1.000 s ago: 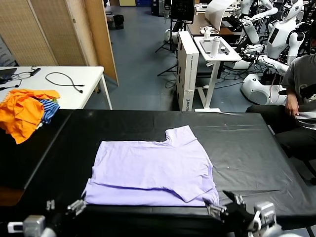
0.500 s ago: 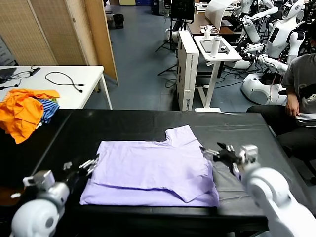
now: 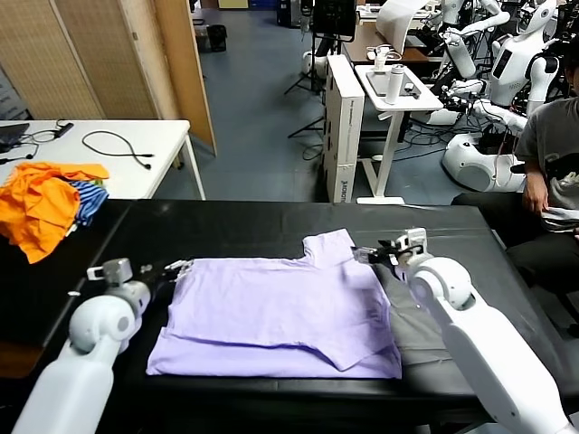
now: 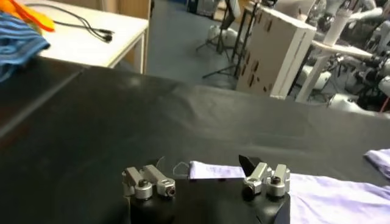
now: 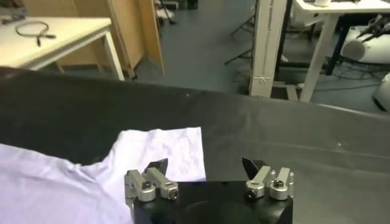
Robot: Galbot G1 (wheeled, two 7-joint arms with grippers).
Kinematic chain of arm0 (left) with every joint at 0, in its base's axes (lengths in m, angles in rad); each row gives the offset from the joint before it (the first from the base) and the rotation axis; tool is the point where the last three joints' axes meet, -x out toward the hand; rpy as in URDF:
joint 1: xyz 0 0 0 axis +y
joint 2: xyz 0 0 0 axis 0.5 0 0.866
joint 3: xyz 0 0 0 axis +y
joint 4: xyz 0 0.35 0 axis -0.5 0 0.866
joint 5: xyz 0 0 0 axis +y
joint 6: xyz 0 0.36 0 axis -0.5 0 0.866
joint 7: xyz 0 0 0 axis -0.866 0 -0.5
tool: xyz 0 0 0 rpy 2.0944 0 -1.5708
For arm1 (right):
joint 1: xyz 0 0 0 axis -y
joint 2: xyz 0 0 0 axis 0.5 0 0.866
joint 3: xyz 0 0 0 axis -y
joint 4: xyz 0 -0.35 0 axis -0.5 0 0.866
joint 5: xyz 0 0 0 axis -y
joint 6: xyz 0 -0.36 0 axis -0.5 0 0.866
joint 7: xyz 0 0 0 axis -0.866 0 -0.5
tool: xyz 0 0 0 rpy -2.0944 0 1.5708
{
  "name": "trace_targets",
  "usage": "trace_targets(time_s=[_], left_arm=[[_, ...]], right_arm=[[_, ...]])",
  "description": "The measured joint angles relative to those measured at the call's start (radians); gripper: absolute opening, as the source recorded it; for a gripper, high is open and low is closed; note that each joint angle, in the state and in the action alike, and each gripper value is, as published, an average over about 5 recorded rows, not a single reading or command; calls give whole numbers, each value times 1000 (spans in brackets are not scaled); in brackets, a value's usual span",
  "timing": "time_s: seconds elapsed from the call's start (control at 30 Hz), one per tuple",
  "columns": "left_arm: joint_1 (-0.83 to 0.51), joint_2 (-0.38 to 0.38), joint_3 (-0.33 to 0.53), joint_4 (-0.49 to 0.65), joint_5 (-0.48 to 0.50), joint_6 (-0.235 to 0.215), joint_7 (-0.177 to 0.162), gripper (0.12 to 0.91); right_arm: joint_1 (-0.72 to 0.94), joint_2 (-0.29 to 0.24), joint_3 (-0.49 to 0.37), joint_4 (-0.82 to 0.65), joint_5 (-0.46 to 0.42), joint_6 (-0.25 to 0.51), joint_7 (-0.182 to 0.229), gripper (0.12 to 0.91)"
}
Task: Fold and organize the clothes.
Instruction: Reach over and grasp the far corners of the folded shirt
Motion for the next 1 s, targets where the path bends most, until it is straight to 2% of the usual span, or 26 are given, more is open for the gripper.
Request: trace_targets(time_s=[0.33,0.43,0.53,0.63,0.77,0.9,1.0], left_arm=[[-66,2,70,82,17,-4,8,907],[-62,3,74,85,26,-7,12,905],[-54,5,75,84,41,-8,22,870],[-45,7,76,77,53,-10,28,771],[-29,12,76,64,57,-13,31,528],[-16,17,75,58,63,-16,38,290],[-10,18,75,57,71,-19,49,174]], right_arm=[[23,13,-36,-47,-11,0,-16,902],[31,20,-45,-57,-19,0,-18,887],[36,28,-55,-65,-24,0,-18,849],[36,33,-62,-66,-25,0,-19,777],[33,33,-65,-67,-25,0,-23,658],[32,33,-64,-78,-28,0,-27,428],[31,34,-59,-85,-30,0,-28,290]])
